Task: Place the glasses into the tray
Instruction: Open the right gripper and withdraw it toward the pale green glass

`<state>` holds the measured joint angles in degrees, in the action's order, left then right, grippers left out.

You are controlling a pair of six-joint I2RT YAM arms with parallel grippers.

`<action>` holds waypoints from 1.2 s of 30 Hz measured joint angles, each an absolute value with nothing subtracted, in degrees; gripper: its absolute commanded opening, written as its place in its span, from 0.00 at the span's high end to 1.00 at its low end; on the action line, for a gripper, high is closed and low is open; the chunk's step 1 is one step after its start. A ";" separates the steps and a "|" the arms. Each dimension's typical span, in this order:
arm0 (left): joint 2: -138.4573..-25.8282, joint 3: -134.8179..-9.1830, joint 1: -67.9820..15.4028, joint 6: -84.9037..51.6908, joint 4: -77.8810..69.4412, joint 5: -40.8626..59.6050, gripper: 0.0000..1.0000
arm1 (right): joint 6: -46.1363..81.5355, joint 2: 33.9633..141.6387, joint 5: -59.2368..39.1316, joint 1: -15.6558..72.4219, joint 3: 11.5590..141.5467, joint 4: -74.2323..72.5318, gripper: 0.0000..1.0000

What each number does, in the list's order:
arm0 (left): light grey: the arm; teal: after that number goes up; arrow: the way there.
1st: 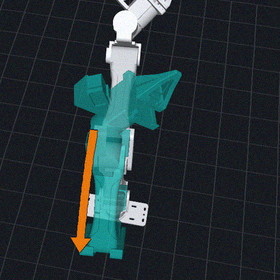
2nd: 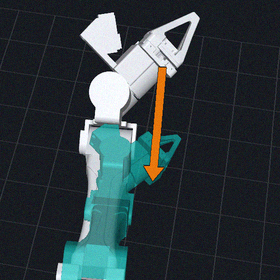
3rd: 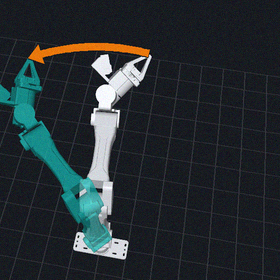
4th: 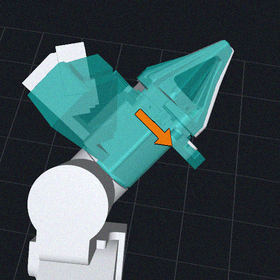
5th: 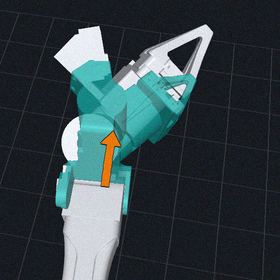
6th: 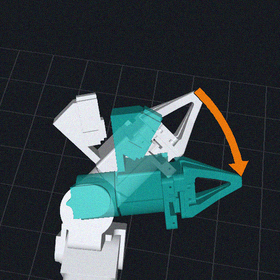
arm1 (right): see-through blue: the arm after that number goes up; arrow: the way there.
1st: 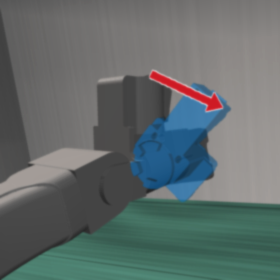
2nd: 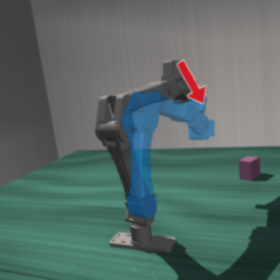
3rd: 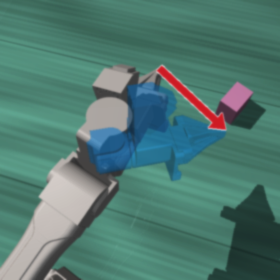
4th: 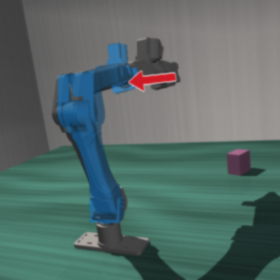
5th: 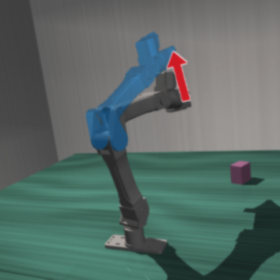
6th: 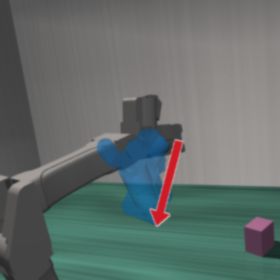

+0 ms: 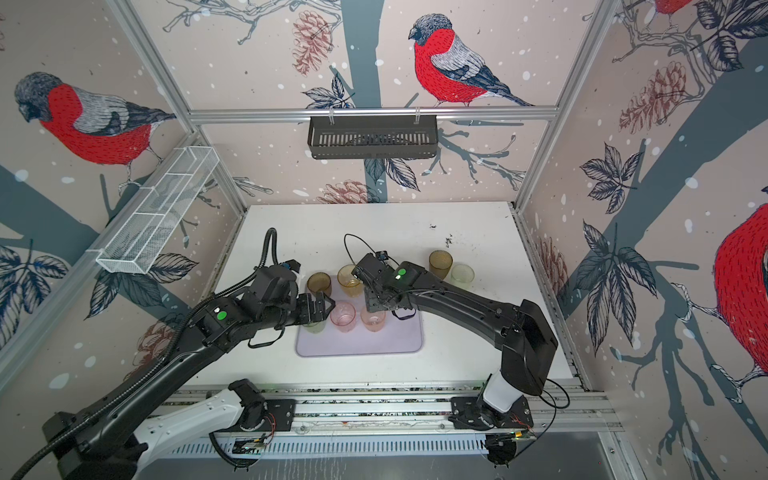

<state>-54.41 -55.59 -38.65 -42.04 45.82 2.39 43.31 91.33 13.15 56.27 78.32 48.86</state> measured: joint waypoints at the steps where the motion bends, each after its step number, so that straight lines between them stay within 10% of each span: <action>1: -54.52 -55.77 -38.65 -42.02 45.84 2.37 0.02 | 43.31 90.78 13.50 56.27 78.41 49.17 0.23; 36: -56.69 -58.96 -38.65 -41.58 46.44 2.83 0.02 | 31.38 73.14 15.00 31.20 78.39 54.61 0.09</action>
<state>-56.69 -58.96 -38.65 -41.58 46.44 2.83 31.38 73.14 15.00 31.20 78.39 54.61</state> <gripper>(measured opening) 0.982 0.914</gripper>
